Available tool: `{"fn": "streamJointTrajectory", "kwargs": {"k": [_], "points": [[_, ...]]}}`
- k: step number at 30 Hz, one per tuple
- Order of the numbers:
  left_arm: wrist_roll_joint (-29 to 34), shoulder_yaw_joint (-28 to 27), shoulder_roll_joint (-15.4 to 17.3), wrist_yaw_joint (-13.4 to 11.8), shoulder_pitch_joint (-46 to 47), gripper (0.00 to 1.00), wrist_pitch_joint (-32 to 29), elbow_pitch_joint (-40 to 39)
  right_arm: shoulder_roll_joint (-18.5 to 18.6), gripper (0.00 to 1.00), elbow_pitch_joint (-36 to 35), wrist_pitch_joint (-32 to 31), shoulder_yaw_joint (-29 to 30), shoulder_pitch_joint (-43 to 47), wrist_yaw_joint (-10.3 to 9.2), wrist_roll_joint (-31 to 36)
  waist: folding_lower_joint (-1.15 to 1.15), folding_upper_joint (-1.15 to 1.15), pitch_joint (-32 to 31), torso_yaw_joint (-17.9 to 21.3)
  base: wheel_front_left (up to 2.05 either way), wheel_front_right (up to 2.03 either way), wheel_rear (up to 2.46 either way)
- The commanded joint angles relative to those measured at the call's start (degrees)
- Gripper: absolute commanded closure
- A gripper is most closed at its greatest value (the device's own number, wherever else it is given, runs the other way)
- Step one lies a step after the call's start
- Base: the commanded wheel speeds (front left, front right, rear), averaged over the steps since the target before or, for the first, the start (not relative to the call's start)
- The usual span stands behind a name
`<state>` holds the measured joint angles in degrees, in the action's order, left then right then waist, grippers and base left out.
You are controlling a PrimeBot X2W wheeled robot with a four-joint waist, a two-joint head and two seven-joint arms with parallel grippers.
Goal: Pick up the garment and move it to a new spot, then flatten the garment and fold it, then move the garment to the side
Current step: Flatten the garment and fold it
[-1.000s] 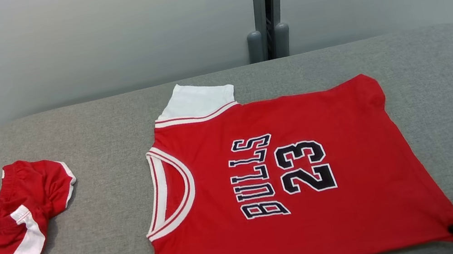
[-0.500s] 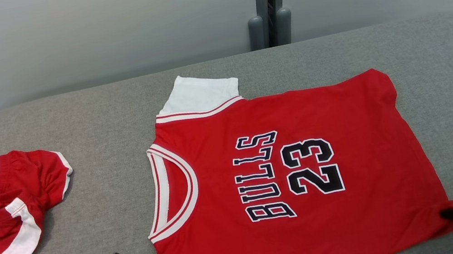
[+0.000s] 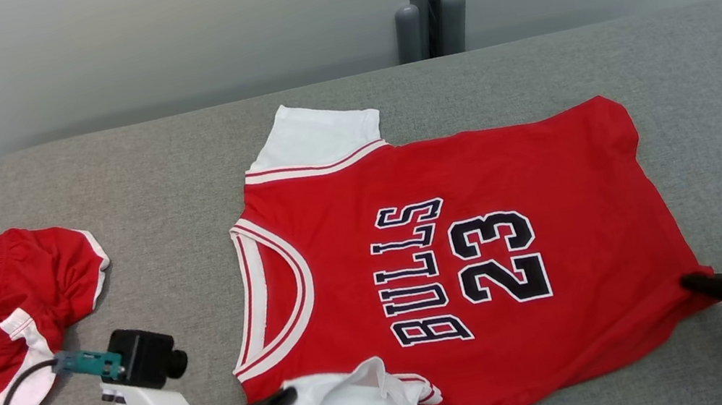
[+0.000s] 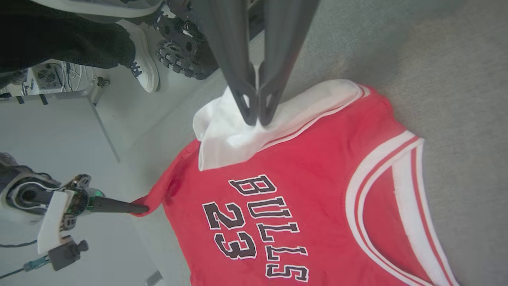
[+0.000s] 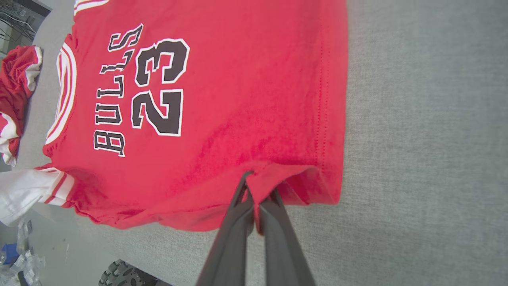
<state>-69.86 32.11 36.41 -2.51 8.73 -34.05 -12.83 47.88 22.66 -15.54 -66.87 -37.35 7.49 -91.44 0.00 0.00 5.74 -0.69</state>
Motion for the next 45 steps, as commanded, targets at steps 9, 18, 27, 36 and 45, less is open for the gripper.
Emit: {"fn": "streamJointTrajectory", "kwargs": {"k": [9, 18, 27, 36, 45], "points": [[-5.1, -4.7, -5.2, -3.1, 2.0, 1.0, 3.9, 5.3, -2.1, 1.0, 2.7, 3.7, 2.7, -0.8, 0.0, -1.3, 0.0, 0.0, 1.8, 0.4, 0.0, 0.0, 0.0], [-5.2, -6.2, -9.2, -3.6, 4.4, 1.0, 7.6, 11.0, -3.8, 1.0, 4.5, 7.3, 4.0, -1.8, 0.0, 0.6, 0.0, 0.0, 3.7, 0.0, 0.0, 0.0, 0.0], [-2.6, -6.7, -12.1, -2.9, 7.5, 1.0, 12.1, 16.7, -5.0, 1.0, 6.5, 10.1, 4.8, -2.7, 0.0, 1.9, 0.0, 0.0, 5.2, 0.0, 0.0, 0.0, 0.0], [-1.0, -7.0, -13.7, -2.2, 10.1, 1.0, 15.0, 21.3, -5.7, 1.0, 7.8, 12.5, 5.4, -3.2, 0.0, 2.8, 0.0, 0.0, 6.3, 0.3, 0.0, 0.0, 0.0], [0.4, -6.7, -15.2, -1.4, 12.3, 1.0, 17.3, 25.5, -7.0, 0.75, 8.6, 15.3, 5.8, -3.1, 0.0, 3.2, 0.0, 0.0, 7.2, 0.4, 0.0, 0.0, 0.0]]}}
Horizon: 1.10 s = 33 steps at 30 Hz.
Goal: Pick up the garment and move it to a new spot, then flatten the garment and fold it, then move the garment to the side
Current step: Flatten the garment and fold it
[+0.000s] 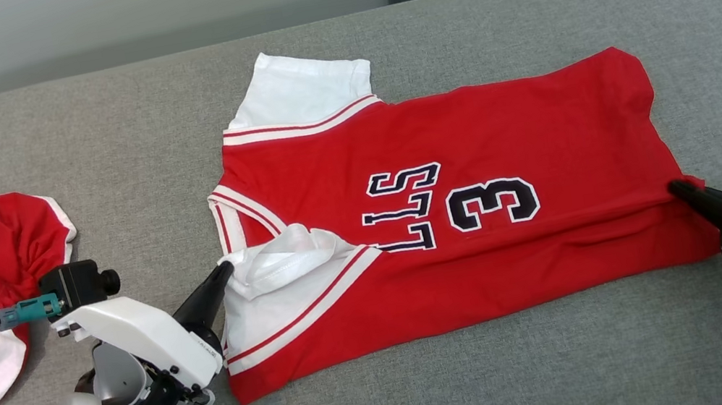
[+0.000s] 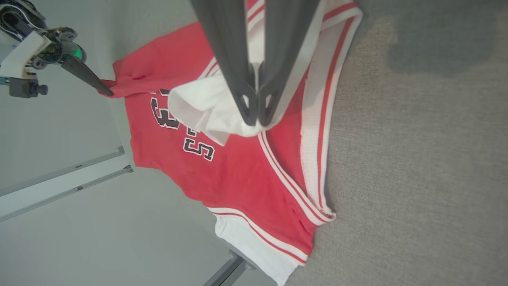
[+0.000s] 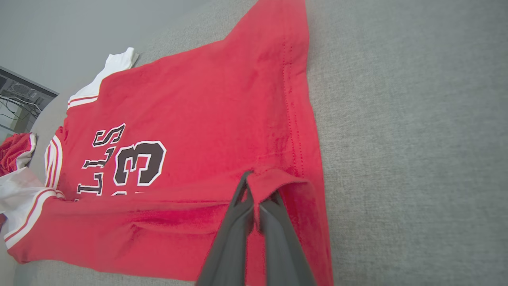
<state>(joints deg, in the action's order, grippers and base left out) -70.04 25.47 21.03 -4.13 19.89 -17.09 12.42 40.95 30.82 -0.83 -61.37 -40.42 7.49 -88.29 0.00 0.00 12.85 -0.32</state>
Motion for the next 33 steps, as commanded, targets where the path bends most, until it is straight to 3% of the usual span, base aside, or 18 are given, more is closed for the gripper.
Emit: {"fn": "streamJointTrajectory", "kwargs": {"k": [1, 2, 3, 4, 5, 11, 16, 20, 22, 27, 30, 31, 33], "points": [[0.8, 0.1, 0.1, 0.3, 1.2, 1.0, 0.5, 0.6, -0.2, 0.0, 0.6, 1.0, 0.4, -0.1, 0.0, 0.3, 0.0, 0.0, 0.1, 0.0, 0.0, 0.0, 0.0], [1.2, 0.2, 0.0, -0.1, 1.3, 0.95, 0.7, 1.1, -0.4, 0.0, 0.8, 0.9, 0.5, 0.0, 0.0, -0.2, 0.0, 0.0, 0.2, 0.0, 0.0, 0.0, 0.0], [1.7, 0.3, 0.0, -0.4, 1.5, 0.68, 1.2, 1.6, -0.5, 0.0, 0.9, 0.8, 0.5, 0.0, 0.0, -0.2, 0.0, 0.0, 0.2, 0.0, 0.0, 0.0, 0.0], [2.1, 0.5, -0.2, -0.6, 1.8, 0.12, 1.6, 2.2, -0.6, 0.0, 0.9, 0.8, 0.4, 0.0, 0.0, -0.3, 0.0, 0.0, 0.2, 0.0, 0.0, 0.0, 0.0], [2.3, 0.6, -0.4, -0.8, 1.9, 0.0, 1.8, 2.6, -0.7, 0.0, 1.0, 0.6, 0.3, 0.0, 0.0, -0.4, 0.0, 0.0, 0.2, 0.0, 0.0, 0.0, 0.0], [5.4, 0.5, -1.3, -1.5, 1.7, 0.0, 6.9, 4.4, -0.2, 0.0, 1.5, 2.7, 0.5, 0.8, 0.0, 0.5, 0.0, 0.0, -0.7, 0.0, 0.0, 0.0, 0.0], [9.3, -0.1, -2.9, -2.5, 0.8, 0.0, 15.3, 4.7, 0.9, 0.0, 1.7, 9.5, 0.6, 1.2, 0.0, 3.9, 0.0, 0.0, -2.4, 0.1, 0.0, 0.0, 0.0], [11.9, -0.6, -4.1, -3.5, -0.1, 0.0, 21.4, 4.2, 1.6, 0.0, 2.4, 14.5, 0.8, 1.4, 0.0, 8.1, 0.0, 0.0, -3.5, 0.3, 0.0, 0.0, 0.0], [15.7, -0.3, -4.8, -4.5, -1.4, 0.0, 27.9, 3.8, 1.2, 0.0, 3.9, 16.0, 2.7, 2.3, 0.0, 13.7, 0.0, 0.0, -4.6, 0.6, 0.0, 0.0, 0.0], [22.9, -1.7, -7.3, -6.9, -4.1, 0.0, 32.2, 3.4, -2.2, 0.0, 3.5, 16.1, 19.8, 7.3, 0.0, 30.8, 0.0, 0.0, -6.0, 1.0, 0.0, 0.0, 0.0], [29.8, -6.2, -10.0, -7.9, -6.0, 0.0, 32.3, 0.7, -6.2, 0.0, 0.1, 16.1, 32.6, 13.7, 0.0, 41.5, 0.0, 0.0, -7.0, 1.0, 0.0, 0.0, 0.0], [29.8, -6.2, -10.0, -7.9, -6.0, 0.0, 32.3, 0.7, -6.2, 0.0, 0.1, 16.1, 32.6, 13.7, 0.0, 41.5, 0.0, 0.0, -7.0, 1.0, 0.0, 0.0, 0.0], [35.5, -8.9, -12.1, -7.9, -8.4, 0.0, 32.3, -1.3, -9.4, 0.0, -2.6, 16.1, 39.9, 18.9, 0.0, 48.4, 0.0, 0.0, -7.5, 1.0, 0.0, 0.0, 0.0]]}}
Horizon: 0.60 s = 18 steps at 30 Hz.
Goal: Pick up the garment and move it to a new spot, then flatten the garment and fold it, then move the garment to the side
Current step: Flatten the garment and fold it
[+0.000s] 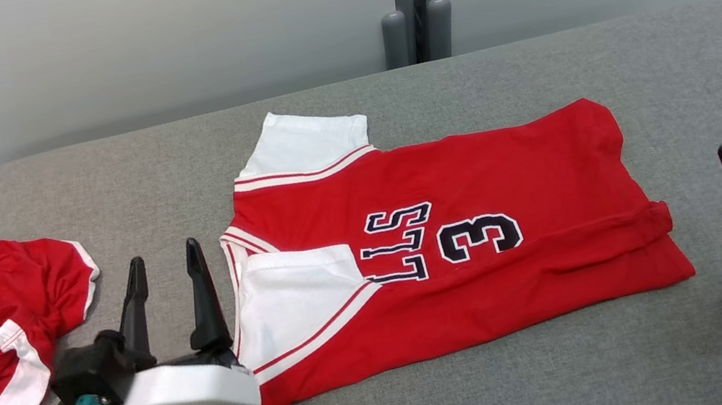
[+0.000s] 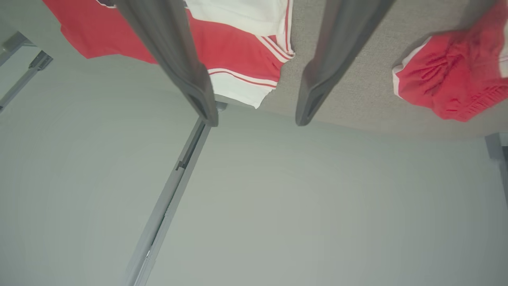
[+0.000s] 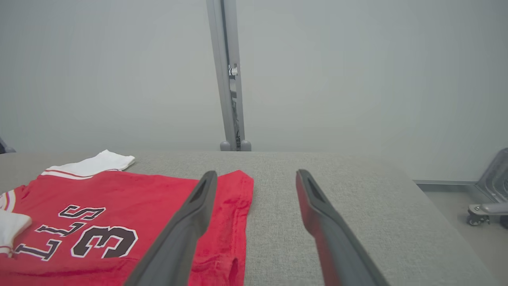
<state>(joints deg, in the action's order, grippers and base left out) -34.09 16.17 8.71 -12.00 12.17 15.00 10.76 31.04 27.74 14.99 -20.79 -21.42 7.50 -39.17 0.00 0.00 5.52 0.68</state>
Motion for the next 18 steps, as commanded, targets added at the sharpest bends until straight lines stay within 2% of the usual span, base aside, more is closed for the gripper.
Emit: {"fn": "streamJointTrajectory", "kwargs": {"k": [1, 5, 6, 7, 9, 13, 18], "points": [[2.4, -1.0, -0.8, 0.1, -1.5, 0.0, 0.2, -0.8, -1.3, 0.0, -0.9, 0.3, 2.5, 2.5, -0.01, 2.5, 0.0, 0.0, -0.3, 0.0, 0.0, 0.0, 0.0], [14.0, -3.4, -3.3, 0.9, -5.4, 0.0, 0.2, -3.7, -8.1, 0.0, -6.0, 0.3, 11.8, 9.9, -0.02, 12.3, 0.0, 0.0, -0.6, 0.0, 0.0, 0.0, 0.0], [18.2, -3.9, -4.1, 1.0, -7.3, 0.0, 0.2, -4.2, -10.9, 0.0, -7.7, 0.3, 14.9, 12.3, -0.02, 16.0, 0.0, 0.0, -0.5, 0.0, 0.0, 0.0, 0.0], [18.2, -3.9, -4.1, 1.0, -7.3, 0.0, 0.2, -4.2, -10.9, 0.0, -7.7, 0.3, 14.9, 12.3, -0.02, 16.0, 0.0, 0.0, -0.5, 0.0, 0.0, 0.0, 0.0], [22.3, -4.2, -5.0, 0.9, -9.3, 0.0, 0.2, -3.9, -14.6, 0.0, -9.2, 0.3, 18.3, 14.6, -0.02, 19.9, 0.0, 0.0, -0.4, 0.0, 0.0, 0.0, 0.0], [24.8, -3.7, -5.4, 1.0, -11.4, 0.0, 0.2, -1.7, -17.6, 0.0, -9.6, 0.3, 20.6, 16.1, -0.02, 22.3, 0.0, 0.0, -0.3, -0.2, 0.0, 0.0, 0.0], [24.5, -2.7, -5.7, 1.5, -11.9, 0.0, 0.2, 3.8, -19.0, 0.0, -8.3, 0.3, 21.6, 16.3, -0.02, 23.2, 0.0, 0.0, -0.2, -0.5, 0.0, 0.0, 0.0]]}}
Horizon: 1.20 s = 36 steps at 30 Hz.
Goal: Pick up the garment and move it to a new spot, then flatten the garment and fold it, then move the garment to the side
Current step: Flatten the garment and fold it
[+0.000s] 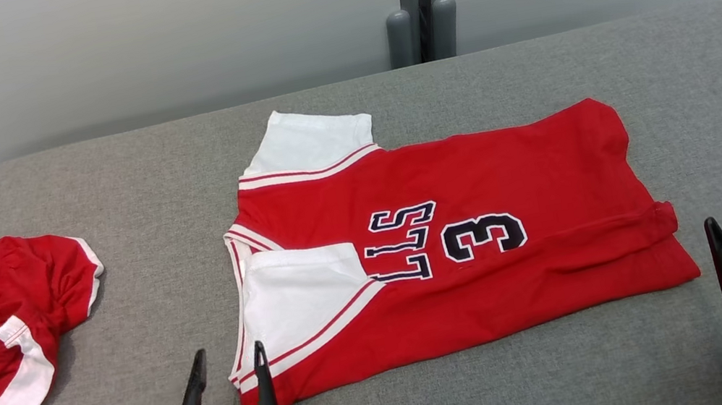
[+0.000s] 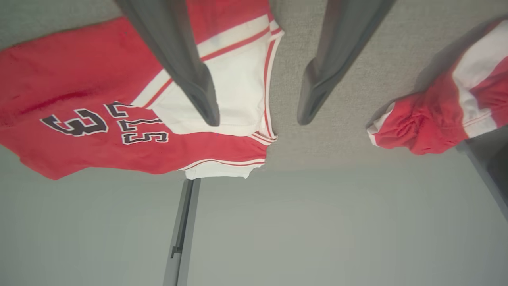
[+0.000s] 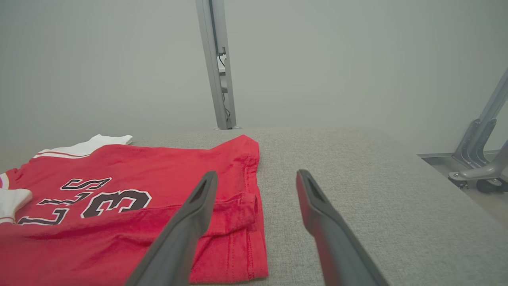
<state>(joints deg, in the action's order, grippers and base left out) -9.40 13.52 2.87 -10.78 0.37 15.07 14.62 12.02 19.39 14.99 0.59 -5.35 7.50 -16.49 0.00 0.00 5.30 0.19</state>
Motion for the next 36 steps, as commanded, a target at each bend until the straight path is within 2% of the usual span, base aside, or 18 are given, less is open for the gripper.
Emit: {"fn": "streamJointTrajectory", "kwargs": {"k": [1, 7, 14, 18, 24, 29, 30, 31, 33, 36], "points": [[-0.5, 0.2, 0.1, 0.4, 0.4, 0.0, 0.1, 0.9, -0.1, 0.0, 0.4, 0.3, 0.3, 0.2, -0.02, 0.4, 0.0, 0.0, 0.0, -0.1, 0.0, 0.0, 0.0], [-4.4, 2.9, 0.1, 1.2, 2.6, 0.0, 0.1, 9.8, -0.4, 0.0, 3.1, 0.3, 0.7, -0.7, -0.02, 0.0, 0.0, 0.0, 0.4, -0.2, 0.0, 0.0, 0.0], [-8.7, 4.5, 0.1, -0.3, 6.2, 0.0, 0.1, 18.3, -0.5, 0.0, 4.8, 0.3, -0.2, -1.6, -0.02, -1.0, 0.0, 0.0, 1.2, -0.4, 0.0, 0.0, 0.0], [-11.1, 6.1, 0.2, 0.0, 8.5, 0.0, -0.6, 23.2, -0.6, 0.0, 5.0, 0.3, -0.3, -2.0, -0.02, -1.2, 0.0, 0.0, 1.6, -0.2, 0.0, 0.0, 0.0], [-15.0, 7.4, 0.1, -0.2, 10.2, 0.0, -0.8, 26.8, -0.6, 0.0, 5.6, 0.3, -0.7, -2.5, -0.02, -1.7, 0.0, 0.0, 1.8, 0.1, 0.0, 0.0, 0.0], [-17.1, 9.8, 0.1, 0.6, 11.4, 0.0, -1.2, 29.5, -0.4, 0.0, 8.1, 0.3, -1.4, -3.2, -0.02, -2.9, 0.0, 0.0, 2.1, 0.2, 0.0, 0.0, 0.0], [-17.4, 10.3, 0.0, 0.9, 11.4, 0.24, -1.5, 29.9, -0.4, 0.0, 8.9, 0.3, -1.4, -3.5, -0.02, -3.3, 0.0, 0.0, 2.2, 0.2, 0.0, 0.0, 0.0], [-17.8, 11.0, 0.0, 1.4, 11.6, 0.57, -1.9, 30.3, -0.5, 0.0, 9.7, 0.3, -1.3, -3.7, -0.02, -3.7, 0.0, 0.0, 2.3, 0.1, 0.0, 0.0, 0.0], [-18.5, 11.8, 0.0, 1.7, 11.8, 1.0, -2.0, 30.8, -0.5, 0.0, 11.3, 0.3, -1.3, -4.2, -0.01, -4.6, 0.0, 0.0, 2.6, -0.2, 0.0, 0.0, 0.0], [-19.2, 12.4, 0.3, 1.8, 12.6, 1.0, -1.6, 31.3, -0.4, 0.0, 13.3, 0.3, -2.2, -5.1, -0.01, -6.3, 0.0, 0.0, 3.0, -0.7, 0.0, 0.0, 0.0]]}}
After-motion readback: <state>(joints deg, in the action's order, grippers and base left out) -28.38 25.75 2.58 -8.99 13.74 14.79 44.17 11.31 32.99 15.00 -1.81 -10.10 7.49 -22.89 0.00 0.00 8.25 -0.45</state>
